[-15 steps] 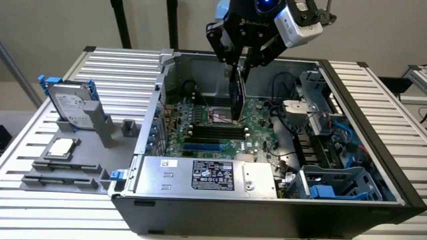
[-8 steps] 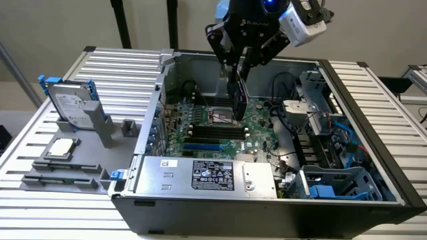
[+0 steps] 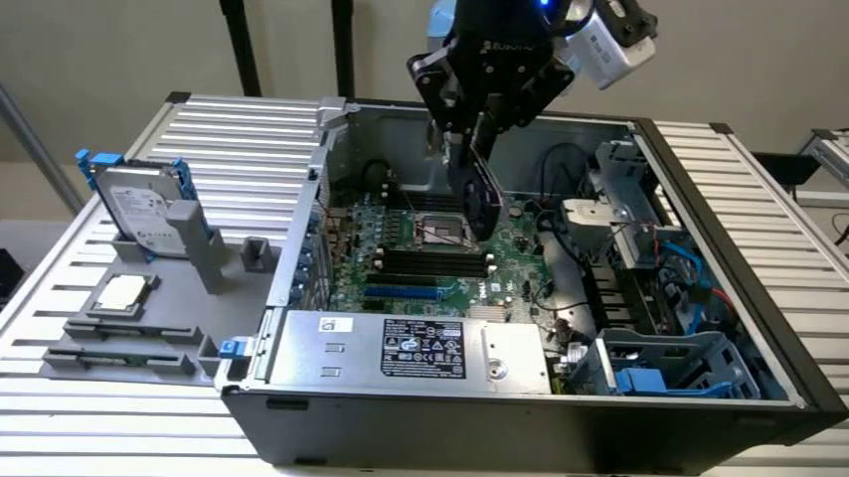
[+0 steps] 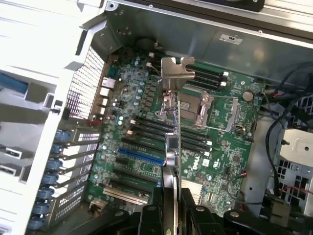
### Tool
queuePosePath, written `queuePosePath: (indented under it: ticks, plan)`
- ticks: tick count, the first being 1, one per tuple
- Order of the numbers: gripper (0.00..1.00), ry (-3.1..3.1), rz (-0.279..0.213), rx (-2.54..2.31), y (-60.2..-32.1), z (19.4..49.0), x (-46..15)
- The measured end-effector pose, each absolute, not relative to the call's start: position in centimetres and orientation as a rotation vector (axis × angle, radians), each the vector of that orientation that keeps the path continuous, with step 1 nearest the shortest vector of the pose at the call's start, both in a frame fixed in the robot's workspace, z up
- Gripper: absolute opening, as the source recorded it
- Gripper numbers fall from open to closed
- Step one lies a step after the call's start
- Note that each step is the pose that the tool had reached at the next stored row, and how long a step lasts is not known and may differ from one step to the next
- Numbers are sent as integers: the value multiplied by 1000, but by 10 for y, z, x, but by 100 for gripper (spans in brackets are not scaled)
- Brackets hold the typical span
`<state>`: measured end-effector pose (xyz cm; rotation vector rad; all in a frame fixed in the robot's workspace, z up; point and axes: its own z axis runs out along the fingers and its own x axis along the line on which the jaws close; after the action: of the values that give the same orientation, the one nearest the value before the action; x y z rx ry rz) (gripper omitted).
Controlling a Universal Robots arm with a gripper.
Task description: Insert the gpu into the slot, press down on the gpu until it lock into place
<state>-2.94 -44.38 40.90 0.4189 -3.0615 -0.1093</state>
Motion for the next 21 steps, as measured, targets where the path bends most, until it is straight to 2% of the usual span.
queuePosePath:
  ticks: [21]
  plan:
    - [26,-2932,-87,993,-444,402,-29]
